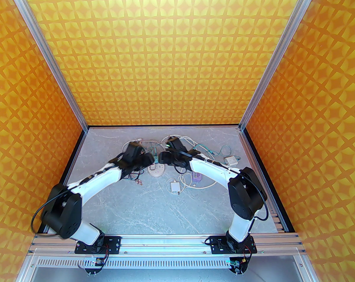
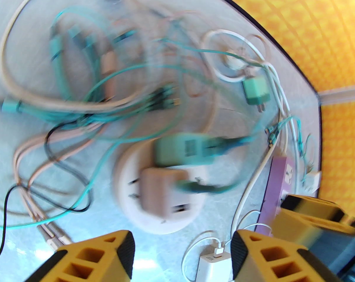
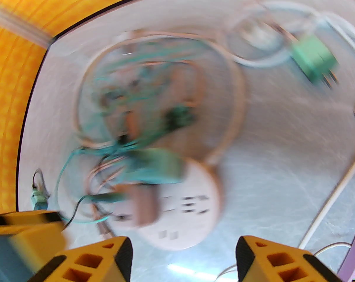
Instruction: Pull the plug off the socket
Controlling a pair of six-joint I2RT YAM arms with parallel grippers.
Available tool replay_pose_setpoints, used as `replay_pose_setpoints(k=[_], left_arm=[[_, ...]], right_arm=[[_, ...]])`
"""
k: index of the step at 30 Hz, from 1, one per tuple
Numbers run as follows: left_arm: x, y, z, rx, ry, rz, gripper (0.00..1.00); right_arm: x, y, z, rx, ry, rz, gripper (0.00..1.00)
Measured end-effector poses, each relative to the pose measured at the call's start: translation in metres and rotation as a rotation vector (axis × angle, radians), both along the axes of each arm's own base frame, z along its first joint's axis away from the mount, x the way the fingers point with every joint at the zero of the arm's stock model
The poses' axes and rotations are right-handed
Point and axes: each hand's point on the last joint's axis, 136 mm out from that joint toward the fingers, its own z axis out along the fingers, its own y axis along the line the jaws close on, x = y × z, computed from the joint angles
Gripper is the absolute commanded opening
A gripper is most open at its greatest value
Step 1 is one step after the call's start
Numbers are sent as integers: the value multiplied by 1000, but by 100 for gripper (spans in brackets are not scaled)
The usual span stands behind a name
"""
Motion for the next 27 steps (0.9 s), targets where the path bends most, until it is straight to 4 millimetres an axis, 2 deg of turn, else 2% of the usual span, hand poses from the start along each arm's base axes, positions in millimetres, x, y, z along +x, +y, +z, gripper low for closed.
replay_pose_setpoints(k=[1, 4, 8, 11, 15, 22, 27], left_arm=[[1, -5, -3, 31, 8, -13, 60], [-4, -14, -29, 133, 72, -44, 61], [-6, -8, -64, 276, 166, -42, 63], [-6, -3, -78, 334, 203, -34, 59], [-1, -1, -85, 378, 221, -29, 56], [17, -9, -85, 417, 213, -33, 49], [20, -9, -90, 443, 223, -32, 44]], right_arm=[[0, -7, -8, 8, 17, -20, 63], [0, -16, -20, 28, 43, -50, 62], [2, -17, -20, 71, 37, -59, 62], [1, -16, -17, 91, 27, -55, 62], [2, -12, -15, 117, 17, -48, 62], [-3, -8, -18, 148, 29, -33, 62], [-3, -3, -16, 175, 27, -22, 62]])
